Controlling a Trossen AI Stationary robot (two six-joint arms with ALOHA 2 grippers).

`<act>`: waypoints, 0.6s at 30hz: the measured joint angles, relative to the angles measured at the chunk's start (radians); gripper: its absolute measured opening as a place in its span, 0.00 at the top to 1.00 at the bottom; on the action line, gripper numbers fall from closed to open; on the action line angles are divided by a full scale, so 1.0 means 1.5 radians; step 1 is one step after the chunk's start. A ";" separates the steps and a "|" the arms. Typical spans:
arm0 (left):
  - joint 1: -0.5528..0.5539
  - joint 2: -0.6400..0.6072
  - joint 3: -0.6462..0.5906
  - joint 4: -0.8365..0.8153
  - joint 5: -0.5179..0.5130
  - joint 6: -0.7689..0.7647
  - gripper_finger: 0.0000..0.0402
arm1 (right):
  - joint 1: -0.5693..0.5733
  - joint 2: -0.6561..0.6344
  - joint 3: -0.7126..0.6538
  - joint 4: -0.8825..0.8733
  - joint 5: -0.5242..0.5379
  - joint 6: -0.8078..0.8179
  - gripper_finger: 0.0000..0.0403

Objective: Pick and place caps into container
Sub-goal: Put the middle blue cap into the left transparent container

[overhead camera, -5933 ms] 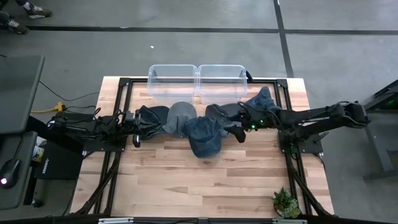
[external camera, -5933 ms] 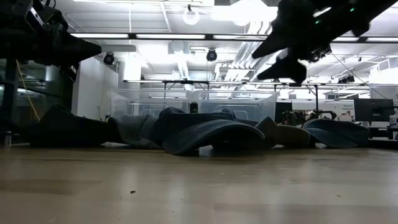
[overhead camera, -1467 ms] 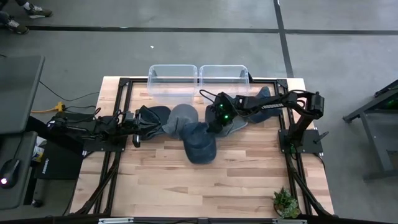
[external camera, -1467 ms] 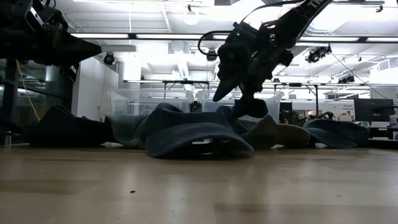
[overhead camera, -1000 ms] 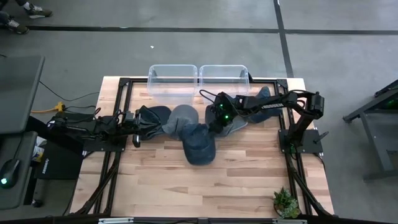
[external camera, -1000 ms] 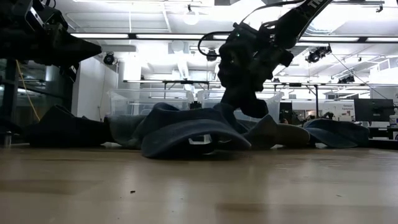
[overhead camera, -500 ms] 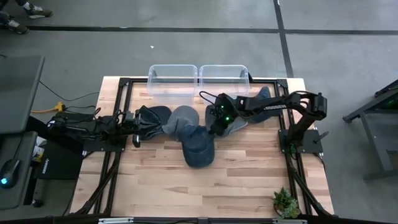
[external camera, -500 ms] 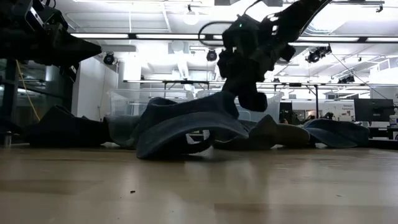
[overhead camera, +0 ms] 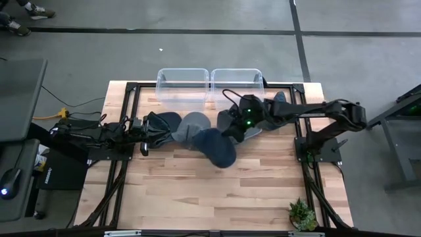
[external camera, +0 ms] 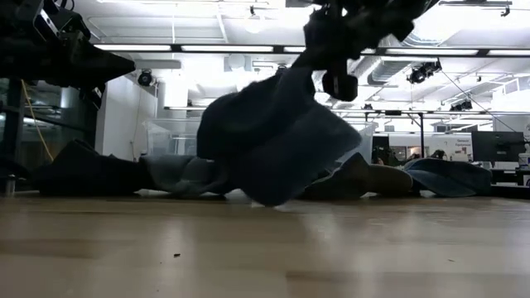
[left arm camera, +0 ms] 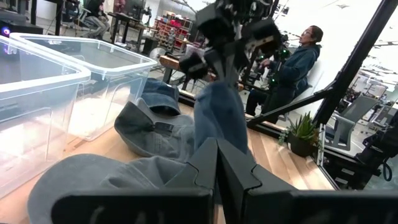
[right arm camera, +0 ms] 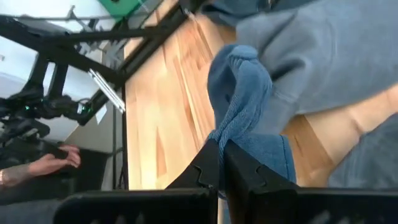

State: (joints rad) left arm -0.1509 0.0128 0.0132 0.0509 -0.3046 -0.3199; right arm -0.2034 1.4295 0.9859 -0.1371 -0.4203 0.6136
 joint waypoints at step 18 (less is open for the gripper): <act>0.000 0.000 0.000 0.000 -0.001 0.000 1.00 | 0.052 -0.087 0.000 0.031 0.149 -0.004 1.00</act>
State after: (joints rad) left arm -0.1510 0.0127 0.0132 0.0510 -0.3061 -0.3199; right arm -0.1255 1.2994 0.9859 -0.0902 -0.1972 0.6071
